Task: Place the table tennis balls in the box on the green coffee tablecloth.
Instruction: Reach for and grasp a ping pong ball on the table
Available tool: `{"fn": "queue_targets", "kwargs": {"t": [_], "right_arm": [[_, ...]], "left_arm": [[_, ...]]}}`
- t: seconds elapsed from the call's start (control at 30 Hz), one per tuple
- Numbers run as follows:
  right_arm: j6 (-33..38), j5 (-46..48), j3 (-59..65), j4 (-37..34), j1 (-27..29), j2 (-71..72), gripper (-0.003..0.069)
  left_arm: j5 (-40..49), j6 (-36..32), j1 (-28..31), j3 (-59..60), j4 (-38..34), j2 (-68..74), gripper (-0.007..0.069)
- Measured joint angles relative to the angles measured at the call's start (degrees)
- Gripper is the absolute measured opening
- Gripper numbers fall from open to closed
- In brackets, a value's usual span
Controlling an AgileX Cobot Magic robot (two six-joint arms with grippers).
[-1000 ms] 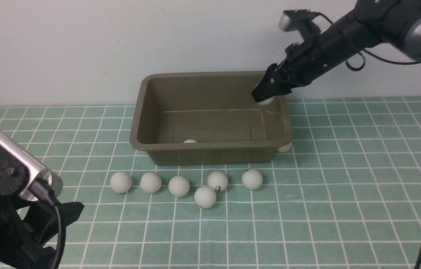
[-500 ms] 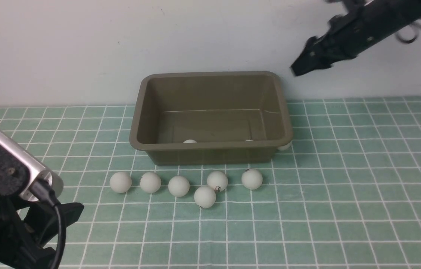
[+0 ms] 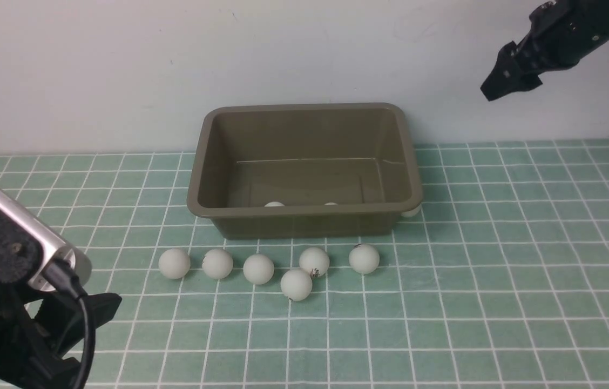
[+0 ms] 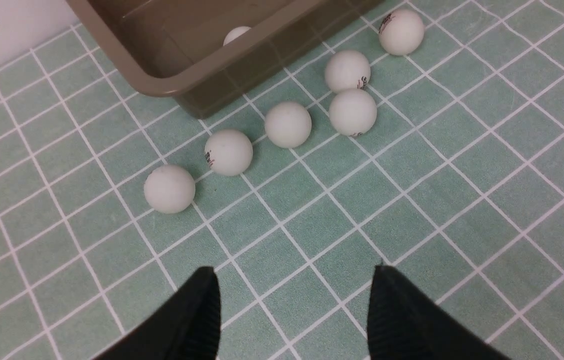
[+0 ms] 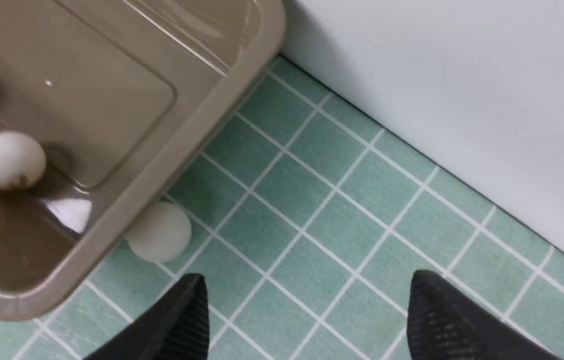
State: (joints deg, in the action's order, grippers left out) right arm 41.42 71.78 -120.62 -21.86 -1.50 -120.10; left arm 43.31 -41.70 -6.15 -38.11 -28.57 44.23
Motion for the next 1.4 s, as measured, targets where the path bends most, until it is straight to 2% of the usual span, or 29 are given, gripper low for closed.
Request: {"fn": "queue_targets", "kwargs": {"t": [0.3, 0.47, 0.53, 0.57, 0.73, 0.83, 1.0, 1.27, 1.4], "right_arm": [[-1.97, 0.07, 0.26, 7.01, 0.45, 2.99, 0.0446], [-2.36, 0.12, 0.26, 8.78, 3.47, 3.79, 0.0429], [-1.50, 0.12, 0.26, 7.16, 7.22, 3.64, 0.0420], [-1.50, 0.12, 0.26, 7.16, 7.22, 3.64, 0.0419], [2.79, 0.12, 0.26, -5.49, 12.51, 1.64, 0.0410], [4.99, 0.01, 0.26, -16.26, 13.35, -0.07, 0.0409], [5.29, 0.01, 0.26, -23.73, 12.38, -0.37, 0.0409], [1.75, -0.03, 0.26, -24.31, 10.32, 1.30, 0.0409], [-0.45, -0.04, 0.26, -21.07, 10.32, 5.24, 0.0409]], "left_arm": [[0.00, 0.00, 0.00, 0.00, 0.00, 0.00, 0.0363], [0.00, 0.00, 0.00, 0.00, 0.00, 0.00, 0.0363], [0.00, 0.00, 0.00, 0.00, 0.00, 0.00, 0.0363], [0.00, 0.00, 0.00, 0.00, 0.00, 0.00, 0.0363], [0.00, 0.00, 0.00, 0.00, 0.00, 0.00, 0.0363], [0.00, 0.00, 0.00, 0.00, 0.00, 0.00, 0.0363], [0.00, 0.00, 0.00, 0.00, 0.00, 0.00, 0.0363], [0.00, 0.00, 0.00, 0.00, 0.00, 0.00, 0.0363], [0.12, 0.00, 0.00, 0.00, 0.00, 0.00, 0.0363]]}}
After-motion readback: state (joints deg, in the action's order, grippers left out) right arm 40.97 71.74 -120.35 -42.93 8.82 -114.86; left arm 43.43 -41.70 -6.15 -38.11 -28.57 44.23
